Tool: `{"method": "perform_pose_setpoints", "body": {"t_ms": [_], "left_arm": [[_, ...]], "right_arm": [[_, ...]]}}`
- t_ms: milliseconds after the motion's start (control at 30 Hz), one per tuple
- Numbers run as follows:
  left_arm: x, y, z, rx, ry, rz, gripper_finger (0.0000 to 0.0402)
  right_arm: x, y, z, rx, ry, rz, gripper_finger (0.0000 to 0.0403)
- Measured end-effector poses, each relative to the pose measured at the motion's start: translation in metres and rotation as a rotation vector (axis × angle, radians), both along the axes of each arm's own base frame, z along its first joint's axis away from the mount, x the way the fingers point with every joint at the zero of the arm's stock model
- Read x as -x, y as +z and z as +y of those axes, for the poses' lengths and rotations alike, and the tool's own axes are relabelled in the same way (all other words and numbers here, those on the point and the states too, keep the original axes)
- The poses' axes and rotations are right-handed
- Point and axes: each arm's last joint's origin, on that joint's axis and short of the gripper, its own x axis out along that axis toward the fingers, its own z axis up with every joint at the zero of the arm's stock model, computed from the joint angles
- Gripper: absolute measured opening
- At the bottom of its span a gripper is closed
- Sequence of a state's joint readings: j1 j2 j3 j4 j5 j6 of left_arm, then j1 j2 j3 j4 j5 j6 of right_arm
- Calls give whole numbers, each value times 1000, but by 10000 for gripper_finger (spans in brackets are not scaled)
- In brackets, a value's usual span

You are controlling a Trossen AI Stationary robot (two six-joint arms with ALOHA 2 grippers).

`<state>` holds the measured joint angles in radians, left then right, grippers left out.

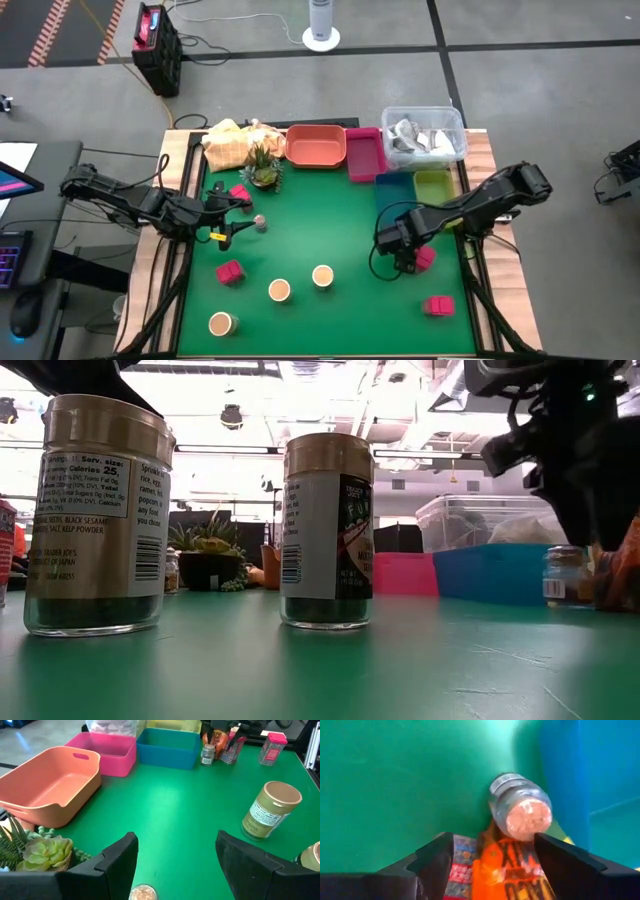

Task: Sort spices by type
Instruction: Put the brown seasoning bottle into the blue bin

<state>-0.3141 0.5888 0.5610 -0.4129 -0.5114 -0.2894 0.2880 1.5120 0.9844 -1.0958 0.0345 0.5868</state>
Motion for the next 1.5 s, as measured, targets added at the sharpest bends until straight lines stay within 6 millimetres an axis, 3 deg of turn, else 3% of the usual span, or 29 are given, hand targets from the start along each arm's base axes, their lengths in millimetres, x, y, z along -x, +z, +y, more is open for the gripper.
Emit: {"method": "perform_pose_setpoints", "body": {"t_ms": [167,400,667,867,1233,1367,1500], "left_arm": [[0,0,0,-19,-7,4,256],[0,0,0,-38,-15,8,256],[0,0,0,-36,-15,6,256],[0,0,0,-30,-12,4,256],[0,0,0,-27,-11,4,256],[0,0,0,-27,-11,2,256],[-1,1,0,-85,-22,5,256]], "right_arm": [[-8,0,2,-21,21,-88,315],[-26,10,19,-75,174,-278,315],[-37,24,21,32,367,-372,315],[-54,6,25,48,484,-374,316],[-72,-38,20,57,529,-194,312],[-78,-44,19,18,555,-179,287],[-85,-41,13,14,571,-196,233]]}}
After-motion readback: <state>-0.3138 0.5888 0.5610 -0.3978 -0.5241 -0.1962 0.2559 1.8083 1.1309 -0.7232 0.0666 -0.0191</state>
